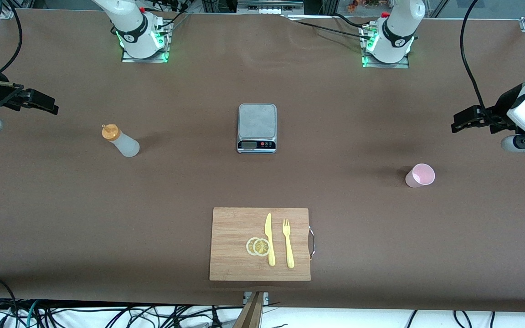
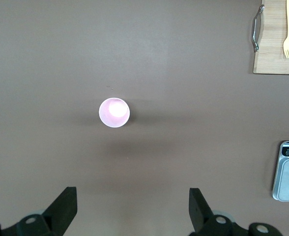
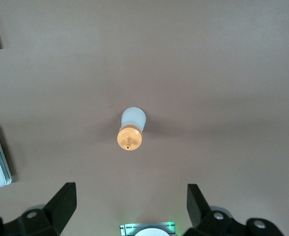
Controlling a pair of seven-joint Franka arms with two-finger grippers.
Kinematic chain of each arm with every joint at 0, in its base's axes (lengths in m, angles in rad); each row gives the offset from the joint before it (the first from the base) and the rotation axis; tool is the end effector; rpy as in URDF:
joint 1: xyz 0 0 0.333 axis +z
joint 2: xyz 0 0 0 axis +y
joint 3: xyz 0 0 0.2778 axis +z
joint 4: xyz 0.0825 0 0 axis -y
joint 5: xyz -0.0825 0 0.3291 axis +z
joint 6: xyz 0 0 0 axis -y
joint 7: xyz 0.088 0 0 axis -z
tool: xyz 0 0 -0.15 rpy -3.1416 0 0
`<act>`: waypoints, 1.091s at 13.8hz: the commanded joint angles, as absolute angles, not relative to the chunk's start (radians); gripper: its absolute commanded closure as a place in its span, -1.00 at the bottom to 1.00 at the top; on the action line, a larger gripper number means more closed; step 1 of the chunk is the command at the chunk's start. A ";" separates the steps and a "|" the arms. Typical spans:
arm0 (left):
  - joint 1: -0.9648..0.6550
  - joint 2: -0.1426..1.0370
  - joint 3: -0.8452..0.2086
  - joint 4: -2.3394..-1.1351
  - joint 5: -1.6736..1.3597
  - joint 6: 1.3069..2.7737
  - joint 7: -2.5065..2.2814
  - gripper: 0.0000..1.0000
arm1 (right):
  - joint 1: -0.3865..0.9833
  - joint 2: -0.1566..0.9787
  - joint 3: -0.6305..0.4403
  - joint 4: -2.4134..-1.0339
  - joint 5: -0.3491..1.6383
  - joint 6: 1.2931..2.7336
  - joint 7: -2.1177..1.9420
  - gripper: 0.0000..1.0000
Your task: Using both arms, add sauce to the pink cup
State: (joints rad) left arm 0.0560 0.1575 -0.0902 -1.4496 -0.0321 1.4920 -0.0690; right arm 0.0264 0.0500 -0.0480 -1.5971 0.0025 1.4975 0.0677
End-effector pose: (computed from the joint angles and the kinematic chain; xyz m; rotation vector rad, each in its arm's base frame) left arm 0.5266 -0.0200 0.5063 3.0955 0.0533 -0.1808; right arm 0.4953 -0.0099 0.5021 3.1264 -0.1399 -0.2344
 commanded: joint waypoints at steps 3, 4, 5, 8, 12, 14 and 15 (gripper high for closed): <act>0.077 0.178 -0.083 -1.451 -0.051 1.488 -0.063 -1.00 | 0.021 0.055 -0.041 -1.577 0.003 1.480 0.080 -0.99; 0.096 0.198 -0.084 -1.453 -0.052 1.488 -0.057 -1.00 | 0.021 0.055 -0.041 -1.577 0.003 1.480 0.080 -0.99; 0.106 0.218 -0.084 -1.451 -0.052 1.491 -0.049 -1.00 | 0.021 0.055 -0.041 -1.577 0.003 1.480 0.080 -0.99; 0.120 0.264 -0.083 -1.463 -0.035 1.514 0.032 -1.00 | 0.021 0.055 -0.041 -1.577 0.003 1.480 0.080 -0.99; 0.158 0.359 -0.075 -1.547 -0.032 1.693 0.069 -1.00 | 0.021 0.054 -0.041 -1.577 0.003 1.480 0.080 -0.99; 0.158 0.371 -0.054 -1.626 -0.031 1.808 0.095 -1.00 | 0.023 0.055 -0.041 -1.577 0.003 1.480 0.080 -0.99; 0.156 0.376 -0.048 -1.649 -0.031 1.843 0.121 -1.00 | 0.021 0.055 -0.041 -1.577 0.003 1.480 0.080 -0.99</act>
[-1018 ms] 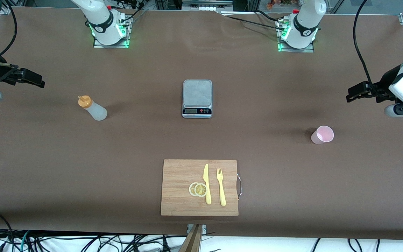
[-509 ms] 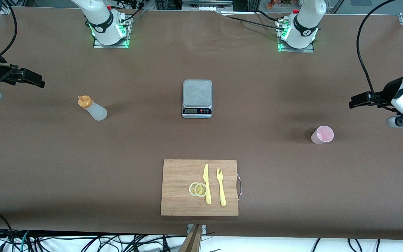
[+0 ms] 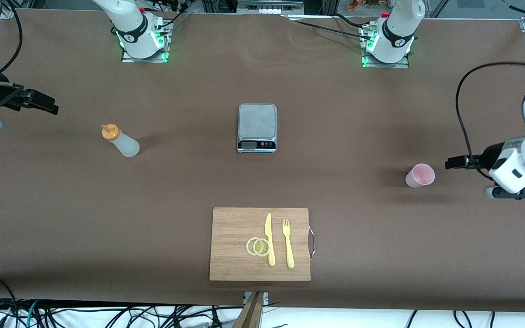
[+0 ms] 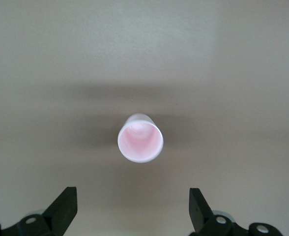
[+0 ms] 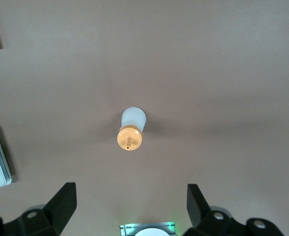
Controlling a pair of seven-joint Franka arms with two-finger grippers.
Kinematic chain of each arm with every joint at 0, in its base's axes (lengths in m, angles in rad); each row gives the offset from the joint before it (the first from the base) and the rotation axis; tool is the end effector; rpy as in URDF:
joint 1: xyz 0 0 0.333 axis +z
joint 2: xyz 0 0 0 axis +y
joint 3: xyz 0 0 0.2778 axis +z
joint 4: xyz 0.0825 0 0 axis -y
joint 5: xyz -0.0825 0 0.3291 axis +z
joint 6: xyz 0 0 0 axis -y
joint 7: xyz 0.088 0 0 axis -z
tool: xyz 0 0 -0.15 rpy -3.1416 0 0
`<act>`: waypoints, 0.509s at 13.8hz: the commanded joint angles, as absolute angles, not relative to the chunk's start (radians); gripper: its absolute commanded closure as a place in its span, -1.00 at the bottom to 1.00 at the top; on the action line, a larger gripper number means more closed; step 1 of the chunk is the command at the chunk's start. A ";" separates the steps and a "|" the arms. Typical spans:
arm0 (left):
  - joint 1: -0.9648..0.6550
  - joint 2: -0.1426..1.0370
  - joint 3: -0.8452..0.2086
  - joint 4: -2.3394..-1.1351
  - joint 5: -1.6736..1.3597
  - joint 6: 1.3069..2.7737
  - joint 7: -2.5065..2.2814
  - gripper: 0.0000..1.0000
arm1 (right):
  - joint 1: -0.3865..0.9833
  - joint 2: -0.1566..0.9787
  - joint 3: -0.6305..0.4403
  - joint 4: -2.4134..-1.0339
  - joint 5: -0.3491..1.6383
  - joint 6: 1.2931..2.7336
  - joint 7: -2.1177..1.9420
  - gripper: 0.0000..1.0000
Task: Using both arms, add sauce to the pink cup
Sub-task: 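Reach the left gripper to the pink cup and grasp it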
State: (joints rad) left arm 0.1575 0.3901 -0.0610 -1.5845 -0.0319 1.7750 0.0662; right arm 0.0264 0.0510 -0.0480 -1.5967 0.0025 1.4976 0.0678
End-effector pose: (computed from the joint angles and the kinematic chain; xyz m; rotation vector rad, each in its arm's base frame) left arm 0.5710 0.0540 0.3412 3.0565 0.0644 -0.2974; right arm 0.4955 -0.0099 0.5018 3.1262 -0.1400 -0.2351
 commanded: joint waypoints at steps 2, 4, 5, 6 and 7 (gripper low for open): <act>0.155 0.399 -0.041 -1.683 -0.031 1.916 0.159 -1.00 | 0.021 0.054 -0.041 -1.577 0.003 1.480 0.080 -0.99; 0.155 0.419 -0.040 -1.722 0.017 1.989 0.179 -0.99 | 0.021 0.055 -0.041 -1.577 0.003 1.480 0.080 -0.99; 0.152 0.423 -0.040 -1.752 0.032 2.032 0.202 -0.98 | 0.021 0.055 -0.041 -1.577 0.003 1.482 0.080 -0.99; 0.152 0.426 -0.040 -1.787 0.037 2.084 0.215 -0.98 | 0.021 0.055 -0.041 -1.577 0.003 1.480 0.080 -0.99; 0.153 0.426 -0.040 -1.822 0.038 2.135 0.216 -0.97 | 0.021 0.055 -0.041 -1.577 0.003 1.480 0.080 -0.99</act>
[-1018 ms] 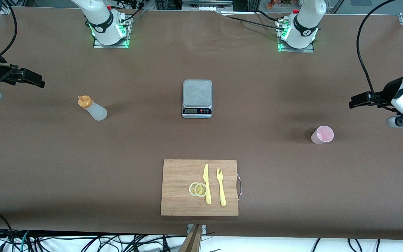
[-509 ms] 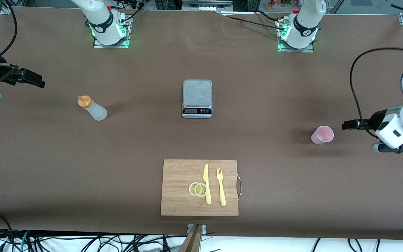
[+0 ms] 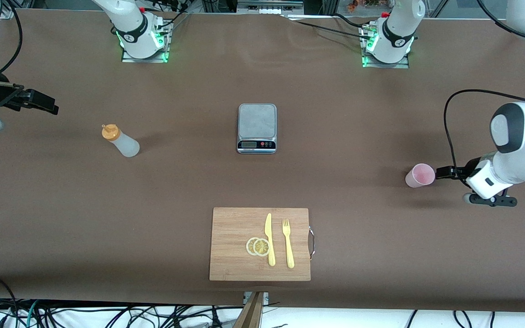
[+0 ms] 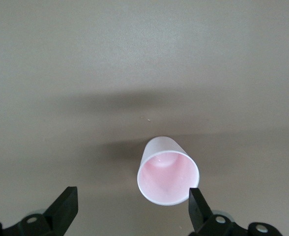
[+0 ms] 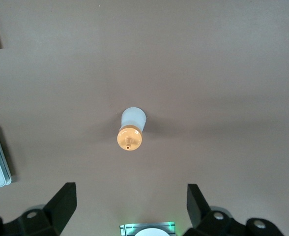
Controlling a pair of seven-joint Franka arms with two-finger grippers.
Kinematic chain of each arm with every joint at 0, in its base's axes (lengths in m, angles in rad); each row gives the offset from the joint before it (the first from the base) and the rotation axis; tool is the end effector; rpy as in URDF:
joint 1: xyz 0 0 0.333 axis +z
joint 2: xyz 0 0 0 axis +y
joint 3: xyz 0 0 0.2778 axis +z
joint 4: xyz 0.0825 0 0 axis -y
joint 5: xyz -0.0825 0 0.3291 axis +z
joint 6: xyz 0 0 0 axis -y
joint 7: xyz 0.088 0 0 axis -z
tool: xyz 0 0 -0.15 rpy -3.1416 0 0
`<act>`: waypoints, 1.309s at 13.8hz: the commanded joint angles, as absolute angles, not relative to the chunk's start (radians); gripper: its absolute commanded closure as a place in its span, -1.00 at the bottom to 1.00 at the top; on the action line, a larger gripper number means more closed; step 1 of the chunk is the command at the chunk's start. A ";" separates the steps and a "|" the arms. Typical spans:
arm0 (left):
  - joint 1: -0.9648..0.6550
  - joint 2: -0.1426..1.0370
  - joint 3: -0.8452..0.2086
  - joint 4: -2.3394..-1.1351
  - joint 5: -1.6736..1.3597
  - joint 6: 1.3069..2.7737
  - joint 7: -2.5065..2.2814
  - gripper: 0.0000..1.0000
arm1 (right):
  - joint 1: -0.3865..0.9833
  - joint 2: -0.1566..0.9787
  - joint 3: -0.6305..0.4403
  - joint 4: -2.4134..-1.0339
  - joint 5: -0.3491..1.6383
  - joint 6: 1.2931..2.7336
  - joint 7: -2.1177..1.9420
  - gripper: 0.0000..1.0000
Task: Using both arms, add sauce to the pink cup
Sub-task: 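Reach the left gripper to the pink cup and grasp it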
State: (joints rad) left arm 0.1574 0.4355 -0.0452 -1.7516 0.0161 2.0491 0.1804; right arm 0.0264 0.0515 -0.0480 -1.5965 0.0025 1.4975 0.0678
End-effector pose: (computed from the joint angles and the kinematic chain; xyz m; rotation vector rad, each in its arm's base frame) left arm 0.5709 0.0670 0.2667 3.1068 -0.1145 -0.2105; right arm 0.4956 -0.0099 0.5016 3.1261 -0.1400 -0.2358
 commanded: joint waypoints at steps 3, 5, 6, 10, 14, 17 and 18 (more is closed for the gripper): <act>0.155 0.433 -0.038 -1.897 0.037 2.249 0.218 -0.93 | 0.021 0.055 -0.041 -1.577 0.003 1.480 0.080 -0.99; 0.156 0.434 -0.032 -1.925 0.035 2.281 0.232 -0.92 | 0.021 0.054 -0.041 -1.577 0.003 1.480 0.080 -0.99; 0.156 0.437 -0.029 -1.934 0.029 2.293 0.238 -0.91 | 0.021 0.055 -0.041 -1.577 0.003 1.480 0.080 -0.99; 0.156 0.442 -0.025 -1.963 0.017 2.321 0.238 -0.61 | 0.021 0.055 -0.041 -1.577 0.003 1.480 0.080 -0.99; 0.153 0.442 -0.020 -1.970 -0.015 2.318 0.227 0.46 | 0.021 0.055 -0.041 -1.577 0.003 1.480 0.080 -0.99; 0.150 0.442 -0.020 -1.967 -0.015 2.310 0.221 1.00 | 0.021 0.055 -0.041 -1.577 0.003 1.480 0.080 -0.99; 0.149 0.440 -0.020 -1.964 -0.017 2.309 0.218 1.00 | 0.021 0.055 -0.041 -1.577 0.003 1.480 0.080 -0.99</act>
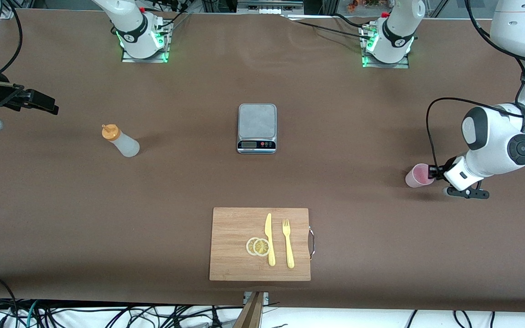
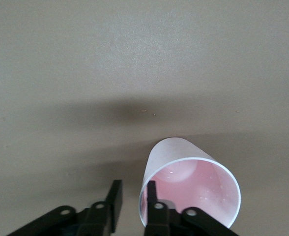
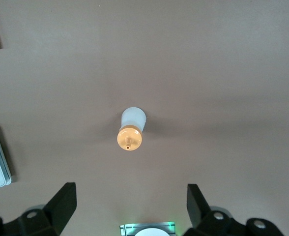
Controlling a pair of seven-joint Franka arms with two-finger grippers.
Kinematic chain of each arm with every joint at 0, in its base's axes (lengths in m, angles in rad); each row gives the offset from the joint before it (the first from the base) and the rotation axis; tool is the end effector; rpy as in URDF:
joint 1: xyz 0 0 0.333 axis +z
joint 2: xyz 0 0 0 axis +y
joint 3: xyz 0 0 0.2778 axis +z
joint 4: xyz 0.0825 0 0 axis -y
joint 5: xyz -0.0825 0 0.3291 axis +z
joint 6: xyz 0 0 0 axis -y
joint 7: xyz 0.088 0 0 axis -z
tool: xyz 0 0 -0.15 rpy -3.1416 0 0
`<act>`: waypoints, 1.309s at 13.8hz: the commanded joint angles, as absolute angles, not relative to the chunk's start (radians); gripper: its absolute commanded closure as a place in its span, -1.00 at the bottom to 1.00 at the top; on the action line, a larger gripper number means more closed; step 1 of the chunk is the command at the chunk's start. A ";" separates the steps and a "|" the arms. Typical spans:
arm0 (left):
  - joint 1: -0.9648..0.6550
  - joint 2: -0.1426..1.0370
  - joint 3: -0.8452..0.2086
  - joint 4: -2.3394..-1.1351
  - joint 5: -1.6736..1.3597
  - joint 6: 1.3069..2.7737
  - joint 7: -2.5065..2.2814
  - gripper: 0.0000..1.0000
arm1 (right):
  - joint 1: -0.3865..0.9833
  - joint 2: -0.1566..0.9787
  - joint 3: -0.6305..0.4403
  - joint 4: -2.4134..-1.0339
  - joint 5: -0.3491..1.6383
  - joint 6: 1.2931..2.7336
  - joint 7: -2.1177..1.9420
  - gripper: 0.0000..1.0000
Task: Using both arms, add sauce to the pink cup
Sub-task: 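Reach the left gripper to the pink cup and grasp it, then carry the pink cup with the left gripper onto the scale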
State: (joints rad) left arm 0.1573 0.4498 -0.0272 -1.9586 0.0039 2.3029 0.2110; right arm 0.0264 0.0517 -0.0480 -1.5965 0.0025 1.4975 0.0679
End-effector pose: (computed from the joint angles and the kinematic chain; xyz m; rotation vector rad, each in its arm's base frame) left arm 0.5437 0.0713 0.1996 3.1080 -0.1268 -0.1592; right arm 0.4956 -0.0099 0.5015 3.1261 -0.1402 -0.2361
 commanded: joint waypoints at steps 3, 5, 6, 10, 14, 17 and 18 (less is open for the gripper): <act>0.138 0.433 -0.021 -1.951 -0.037 2.306 0.203 1.00 | 0.021 0.055 -0.041 -1.577 0.003 1.480 0.080 -0.99; 0.101 0.434 -0.021 -1.931 -0.073 2.301 0.193 1.00 | 0.023 0.055 -0.041 -1.577 0.003 1.480 0.080 -0.99; 0.078 0.430 -0.021 -1.927 -0.081 2.299 0.174 1.00 | 0.021 0.055 -0.041 -1.577 0.003 1.480 0.080 -0.99; -0.066 0.410 -0.028 -1.862 -0.112 2.197 0.050 1.00 | 0.021 0.055 -0.041 -1.577 0.003 1.480 0.080 -0.99; -0.225 0.390 -0.055 -1.848 -0.140 2.175 -0.167 1.00 | 0.021 0.055 -0.041 -1.577 0.003 1.480 0.080 -0.99; -0.332 0.390 -0.121 -1.845 -0.140 2.175 -0.436 1.00 | 0.021 0.055 -0.041 -1.577 0.003 1.480 0.080 -0.99; -0.369 0.390 -0.138 -1.845 -0.138 2.178 -0.509 1.00 | 0.021 0.055 -0.041 -1.577 0.003 1.480 0.080 -0.99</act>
